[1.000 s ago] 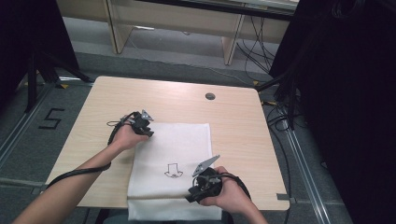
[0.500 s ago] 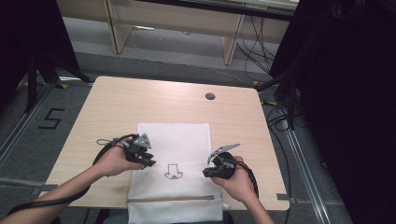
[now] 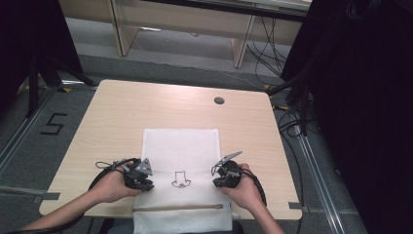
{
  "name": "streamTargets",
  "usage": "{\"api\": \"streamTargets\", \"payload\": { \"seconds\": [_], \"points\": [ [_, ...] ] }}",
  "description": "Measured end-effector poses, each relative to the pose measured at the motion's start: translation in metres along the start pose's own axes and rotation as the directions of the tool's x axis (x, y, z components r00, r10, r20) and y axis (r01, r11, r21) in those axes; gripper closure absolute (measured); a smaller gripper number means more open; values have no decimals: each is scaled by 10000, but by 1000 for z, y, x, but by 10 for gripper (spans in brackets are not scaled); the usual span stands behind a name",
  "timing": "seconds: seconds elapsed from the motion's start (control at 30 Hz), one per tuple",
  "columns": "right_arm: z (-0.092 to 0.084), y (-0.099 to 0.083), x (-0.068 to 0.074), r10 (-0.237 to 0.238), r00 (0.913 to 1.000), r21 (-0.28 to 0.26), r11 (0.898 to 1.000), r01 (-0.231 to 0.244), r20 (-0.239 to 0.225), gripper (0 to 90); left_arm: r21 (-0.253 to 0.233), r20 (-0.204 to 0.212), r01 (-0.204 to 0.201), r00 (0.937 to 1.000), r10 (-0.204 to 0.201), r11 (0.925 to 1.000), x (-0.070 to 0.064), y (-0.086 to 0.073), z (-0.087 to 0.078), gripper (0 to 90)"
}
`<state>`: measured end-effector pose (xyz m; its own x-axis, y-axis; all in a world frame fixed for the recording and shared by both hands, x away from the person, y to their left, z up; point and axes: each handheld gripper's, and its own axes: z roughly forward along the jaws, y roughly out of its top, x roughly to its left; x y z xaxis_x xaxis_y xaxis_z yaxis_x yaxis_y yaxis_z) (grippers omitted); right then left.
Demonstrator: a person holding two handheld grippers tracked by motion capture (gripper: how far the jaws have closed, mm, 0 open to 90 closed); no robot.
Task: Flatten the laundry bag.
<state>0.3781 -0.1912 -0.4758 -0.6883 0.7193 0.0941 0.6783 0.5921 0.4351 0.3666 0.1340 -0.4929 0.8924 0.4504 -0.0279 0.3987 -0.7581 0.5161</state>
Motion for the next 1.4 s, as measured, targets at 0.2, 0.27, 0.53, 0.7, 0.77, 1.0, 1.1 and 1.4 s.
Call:
{"api": "streamTargets", "payload": {
  "seconds": [0.2,0.27,0.53,0.7,0.77,1.0,1.1,1.4],
  "points": [
    [8,0,2,-263,9995,397,9989,256,177,900,1,-217,-115,9997,115,9999,2,3,2,871],
    [9,1,2,-242,9994,384,9990,233,241,900,13,-329,-132,9994,132,9999,4,3,2,877],
    [11,5,-2,66,9996,232,9997,-72,259,900,94,-672,-105,9977,111,9999,12,9,5,882],
    [13,8,-6,306,9991,82,9995,-309,304,900,52,-756,-94,9971,98,9999,19,10,6,882],
    [14,9,-9,481,9985,-8,9988,-481,244,900,59,-792,40,9969,-35,10000,21,11,6,882],
    [18,15,-17,654,9976,-272,9975,-647,244,900,-32,-1040,93,9945,-96,10000,33,15,9,881],
    [19,17,-18,682,9973,-342,9972,-672,279,900,-127,-1209,189,9925,-203,9997,35,16,10,880],
    [24,27,-22,692,9960,-504,9965,-663,572,900,-324,-1680,132,9856,-185,9994,43,17,12,874]
  ]
}}
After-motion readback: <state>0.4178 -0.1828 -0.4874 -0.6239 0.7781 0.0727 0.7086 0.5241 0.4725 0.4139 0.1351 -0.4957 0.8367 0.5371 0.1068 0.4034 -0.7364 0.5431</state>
